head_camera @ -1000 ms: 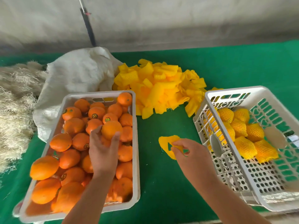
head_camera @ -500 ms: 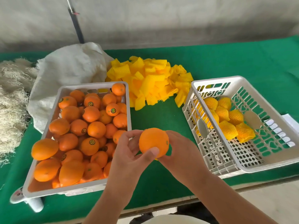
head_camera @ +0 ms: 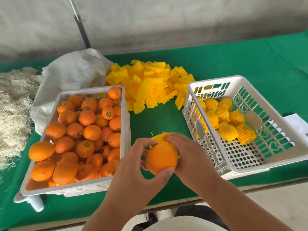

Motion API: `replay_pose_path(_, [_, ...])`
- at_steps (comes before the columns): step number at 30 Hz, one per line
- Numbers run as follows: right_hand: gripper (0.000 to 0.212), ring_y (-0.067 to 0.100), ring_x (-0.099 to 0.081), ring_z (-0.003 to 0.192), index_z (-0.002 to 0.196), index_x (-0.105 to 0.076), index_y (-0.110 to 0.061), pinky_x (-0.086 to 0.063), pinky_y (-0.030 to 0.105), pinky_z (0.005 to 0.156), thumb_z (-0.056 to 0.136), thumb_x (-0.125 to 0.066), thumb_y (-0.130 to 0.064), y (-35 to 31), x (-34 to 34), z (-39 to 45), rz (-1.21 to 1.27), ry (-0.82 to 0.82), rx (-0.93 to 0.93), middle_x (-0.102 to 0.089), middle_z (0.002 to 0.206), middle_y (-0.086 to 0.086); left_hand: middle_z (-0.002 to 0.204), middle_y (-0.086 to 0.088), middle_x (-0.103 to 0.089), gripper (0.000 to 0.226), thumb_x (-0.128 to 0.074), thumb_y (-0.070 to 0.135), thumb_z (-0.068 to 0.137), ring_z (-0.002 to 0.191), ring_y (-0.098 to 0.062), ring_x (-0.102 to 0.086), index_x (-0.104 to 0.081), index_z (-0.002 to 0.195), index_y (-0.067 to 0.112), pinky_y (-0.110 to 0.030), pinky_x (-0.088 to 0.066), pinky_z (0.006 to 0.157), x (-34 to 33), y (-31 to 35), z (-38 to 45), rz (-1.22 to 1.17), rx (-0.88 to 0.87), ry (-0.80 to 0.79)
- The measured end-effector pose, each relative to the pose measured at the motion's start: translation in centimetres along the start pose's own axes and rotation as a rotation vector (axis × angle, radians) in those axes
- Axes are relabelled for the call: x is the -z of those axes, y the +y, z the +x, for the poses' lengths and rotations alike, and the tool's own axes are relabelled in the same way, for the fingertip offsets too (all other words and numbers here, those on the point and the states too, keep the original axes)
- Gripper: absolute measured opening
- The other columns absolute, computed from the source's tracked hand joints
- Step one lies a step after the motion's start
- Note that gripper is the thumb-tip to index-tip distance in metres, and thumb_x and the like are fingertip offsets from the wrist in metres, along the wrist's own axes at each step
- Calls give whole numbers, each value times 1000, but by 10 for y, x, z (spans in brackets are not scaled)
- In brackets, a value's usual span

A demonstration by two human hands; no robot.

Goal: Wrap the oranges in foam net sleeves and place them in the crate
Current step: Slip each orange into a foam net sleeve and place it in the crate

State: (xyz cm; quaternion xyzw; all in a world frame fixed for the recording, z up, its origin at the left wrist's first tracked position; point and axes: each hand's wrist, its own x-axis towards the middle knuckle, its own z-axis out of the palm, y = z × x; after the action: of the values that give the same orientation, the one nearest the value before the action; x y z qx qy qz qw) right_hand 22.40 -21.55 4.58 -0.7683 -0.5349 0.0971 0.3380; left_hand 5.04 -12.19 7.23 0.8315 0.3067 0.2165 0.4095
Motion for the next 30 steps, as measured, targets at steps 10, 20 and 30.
replay_pose_path(10, [59, 5, -60, 125, 138, -61, -34, -48, 14, 98, 86, -85, -22, 19, 38, -3, 67, -245, 130, -55, 147, -18, 149, 41, -27, 77, -81, 64, 68, 126, 11, -45, -48, 137, 59, -11, -55, 87, 3, 44, 9, 120, -69, -262])
replay_pose_path(20, [47, 6, -59, 127, 134, -67, -27, -37, 6, 103, 91, -80, -12, 50, 62, 1, 85, -228, 179, -60, 146, -12, 145, 44, -25, 96, -69, 79, 58, 129, 5, -42, -46, 148, 53, -21, -53, 101, -20, 80, 26, 246, 135, -392])
replay_pose_path(30, [38, 12, -62, 127, 133, -71, -21, -47, 22, 111, 97, -73, -11, 85, 80, -10, 172, -45, 228, -66, 142, -6, 124, 51, -28, 87, -53, 83, 58, 128, -2, -30, -49, 138, 50, -27, -42, 104, -62, 104, 34, 404, 200, -226])
